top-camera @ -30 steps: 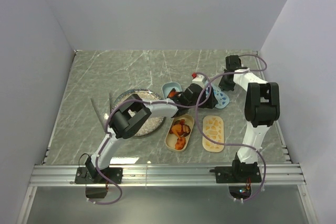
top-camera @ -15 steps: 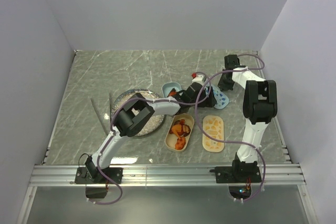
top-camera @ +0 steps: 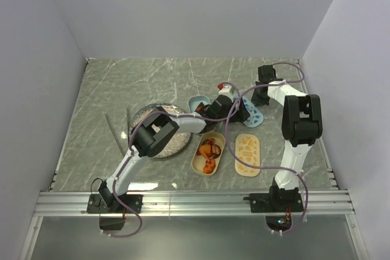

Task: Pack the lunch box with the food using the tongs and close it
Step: Pick up the lid of the lunch box with the left arm

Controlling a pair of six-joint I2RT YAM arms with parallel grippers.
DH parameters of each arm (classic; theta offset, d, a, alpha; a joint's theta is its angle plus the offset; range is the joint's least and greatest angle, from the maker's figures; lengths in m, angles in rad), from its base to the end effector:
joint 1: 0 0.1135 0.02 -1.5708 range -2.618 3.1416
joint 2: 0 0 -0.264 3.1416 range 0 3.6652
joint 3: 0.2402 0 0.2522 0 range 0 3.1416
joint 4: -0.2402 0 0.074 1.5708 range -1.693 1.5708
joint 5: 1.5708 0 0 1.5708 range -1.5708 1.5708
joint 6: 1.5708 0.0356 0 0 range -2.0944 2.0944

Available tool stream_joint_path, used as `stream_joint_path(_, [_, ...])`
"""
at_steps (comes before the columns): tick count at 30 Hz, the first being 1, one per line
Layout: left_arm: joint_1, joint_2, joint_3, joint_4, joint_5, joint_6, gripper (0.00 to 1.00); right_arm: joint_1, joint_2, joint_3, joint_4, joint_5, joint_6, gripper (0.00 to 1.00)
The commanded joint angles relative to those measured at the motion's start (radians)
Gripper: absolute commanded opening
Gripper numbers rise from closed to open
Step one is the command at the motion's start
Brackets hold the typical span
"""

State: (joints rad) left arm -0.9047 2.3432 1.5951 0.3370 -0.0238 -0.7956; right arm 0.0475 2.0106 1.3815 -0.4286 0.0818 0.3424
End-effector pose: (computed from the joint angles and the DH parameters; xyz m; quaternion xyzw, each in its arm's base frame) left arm 0.3251 -0.4123 0.1361 0.0391 0.8356 -0.4051 0.3690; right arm 0.4192 0.0170 0.1614 0.1523 0.9544 0.0103 0.2564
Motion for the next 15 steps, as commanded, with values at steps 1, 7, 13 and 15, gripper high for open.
stream_joint_path(1, [0.001, -0.054, -0.081, 0.138, -0.001, -0.013, 0.84, 0.066, -0.046, -0.048, -0.101, -0.148, -0.019, 0.0])
stream_joint_path(7, [-0.003, -0.09, -0.109, 0.207, 0.015, -0.01, 0.84, 0.092, -0.053, -0.059, -0.105, -0.192, -0.048, 0.0])
stream_joint_path(13, [-0.008, -0.1, -0.115, 0.28, 0.054, -0.016, 0.84, 0.104, -0.052, -0.061, -0.108, -0.228, -0.063, 0.0])
stream_joint_path(15, [-0.01, -0.105, -0.119, 0.312, 0.07, -0.016, 0.84, 0.106, -0.049, -0.059, -0.107, -0.24, -0.066, 0.0])
